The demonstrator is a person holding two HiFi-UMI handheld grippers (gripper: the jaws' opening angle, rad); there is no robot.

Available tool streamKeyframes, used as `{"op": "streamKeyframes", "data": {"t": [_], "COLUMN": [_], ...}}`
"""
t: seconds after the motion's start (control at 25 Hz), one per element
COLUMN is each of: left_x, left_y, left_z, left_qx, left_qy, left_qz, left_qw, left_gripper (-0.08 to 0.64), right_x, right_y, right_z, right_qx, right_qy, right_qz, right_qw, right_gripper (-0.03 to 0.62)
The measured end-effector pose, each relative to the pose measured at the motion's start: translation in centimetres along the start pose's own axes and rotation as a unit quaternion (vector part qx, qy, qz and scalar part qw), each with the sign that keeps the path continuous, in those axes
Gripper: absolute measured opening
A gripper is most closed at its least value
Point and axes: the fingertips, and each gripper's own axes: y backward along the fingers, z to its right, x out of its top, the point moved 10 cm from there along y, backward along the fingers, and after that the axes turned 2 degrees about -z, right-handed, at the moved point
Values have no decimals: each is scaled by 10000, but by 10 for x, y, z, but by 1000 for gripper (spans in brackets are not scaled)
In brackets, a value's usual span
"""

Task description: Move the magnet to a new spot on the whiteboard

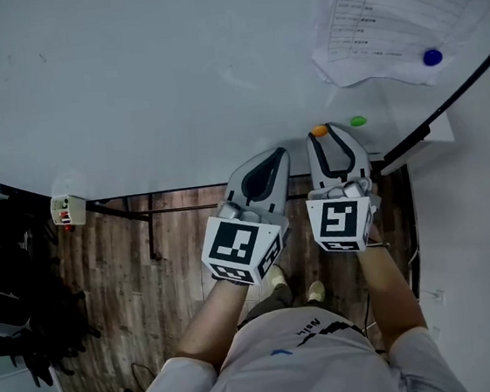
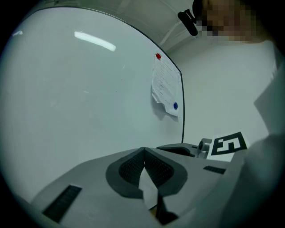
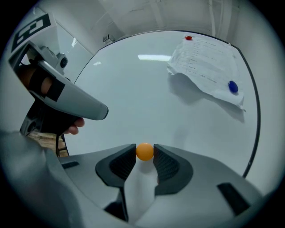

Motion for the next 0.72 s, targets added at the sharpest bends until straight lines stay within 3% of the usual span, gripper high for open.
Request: {"op": "streamKeyframes", "data": {"t": [0.72], "left_x": [-5], "left_y": [-3], "left_z": [-17], "left_qx": [-157], "left_qy": [96], "left_qz": [-45], "left_qw": [9998], "left_gripper": [9], "right_x": [-1], "right_y": [-9], "right_z": [-8], "right_qx": [-532], "right_qy": [105], "right_qz": [87], "right_qw": [9985], "right_gripper": [127]}}
